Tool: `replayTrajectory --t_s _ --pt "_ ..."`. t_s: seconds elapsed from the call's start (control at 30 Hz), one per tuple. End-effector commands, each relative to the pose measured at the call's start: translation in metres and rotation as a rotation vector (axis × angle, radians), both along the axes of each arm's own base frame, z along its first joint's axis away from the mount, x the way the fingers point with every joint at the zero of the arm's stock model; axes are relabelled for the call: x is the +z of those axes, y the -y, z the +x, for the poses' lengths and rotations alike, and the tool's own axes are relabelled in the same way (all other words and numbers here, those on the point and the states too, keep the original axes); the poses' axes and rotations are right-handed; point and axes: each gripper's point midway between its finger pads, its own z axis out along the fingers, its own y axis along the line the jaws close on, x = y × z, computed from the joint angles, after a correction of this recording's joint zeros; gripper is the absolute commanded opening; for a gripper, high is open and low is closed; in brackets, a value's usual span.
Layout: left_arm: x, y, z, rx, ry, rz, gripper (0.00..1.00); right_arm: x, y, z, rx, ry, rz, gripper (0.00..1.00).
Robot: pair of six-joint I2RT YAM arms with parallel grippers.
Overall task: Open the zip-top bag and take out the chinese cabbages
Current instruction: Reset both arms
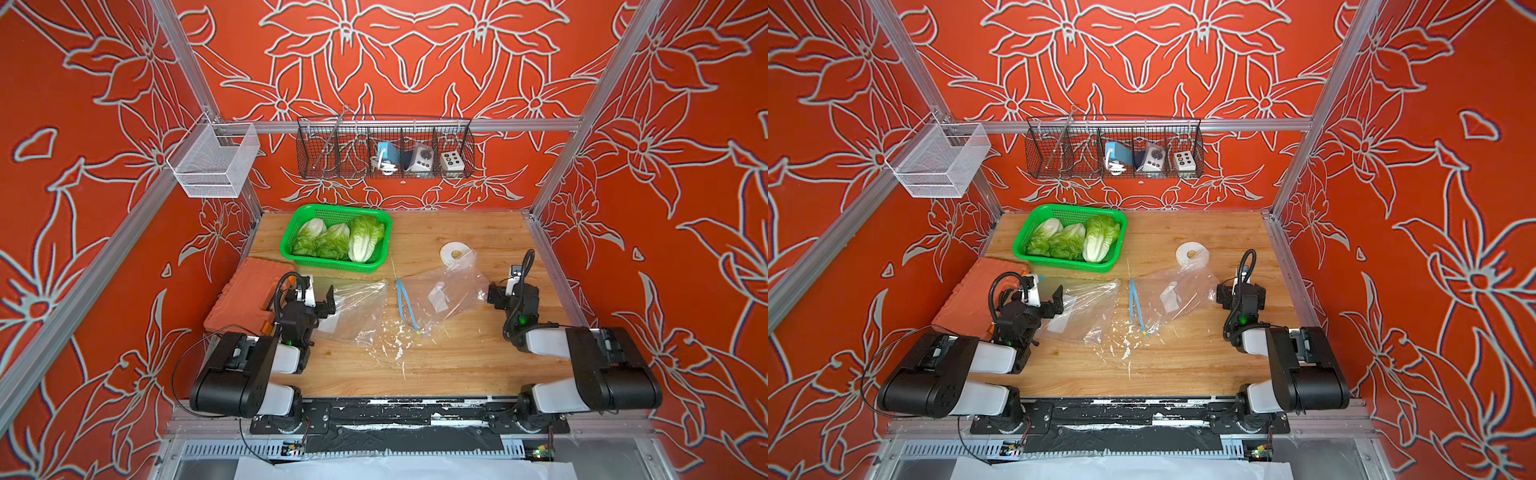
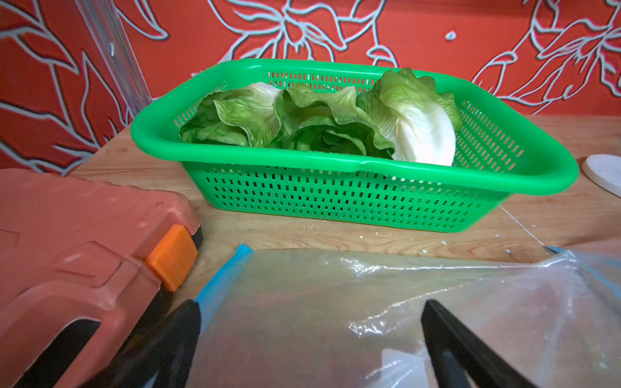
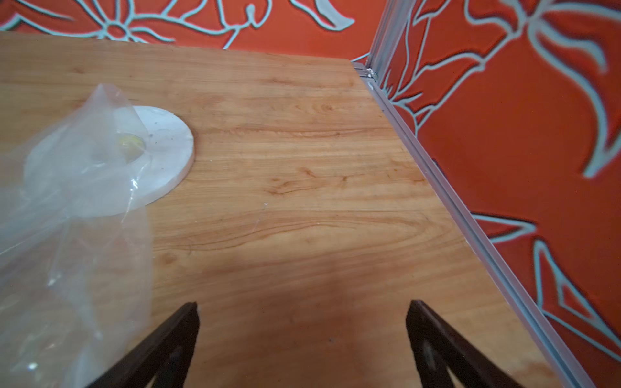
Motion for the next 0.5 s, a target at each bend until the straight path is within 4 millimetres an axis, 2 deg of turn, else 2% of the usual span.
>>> replayTrajectory --t_s 0.0,0.47 --pt "0.0149 0.0007 0.0052 -0.008 0.054 -0.005 0.99 0.0158 -0.0066 0.0103 0.053 0.058 -0.012 0.97" --pt "0.0150 0.0008 0.0051 -0.009 0.055 -0.005 0.99 0.0134 -0.0074 0.0113 0.057 0.031 -0.012 0.98"
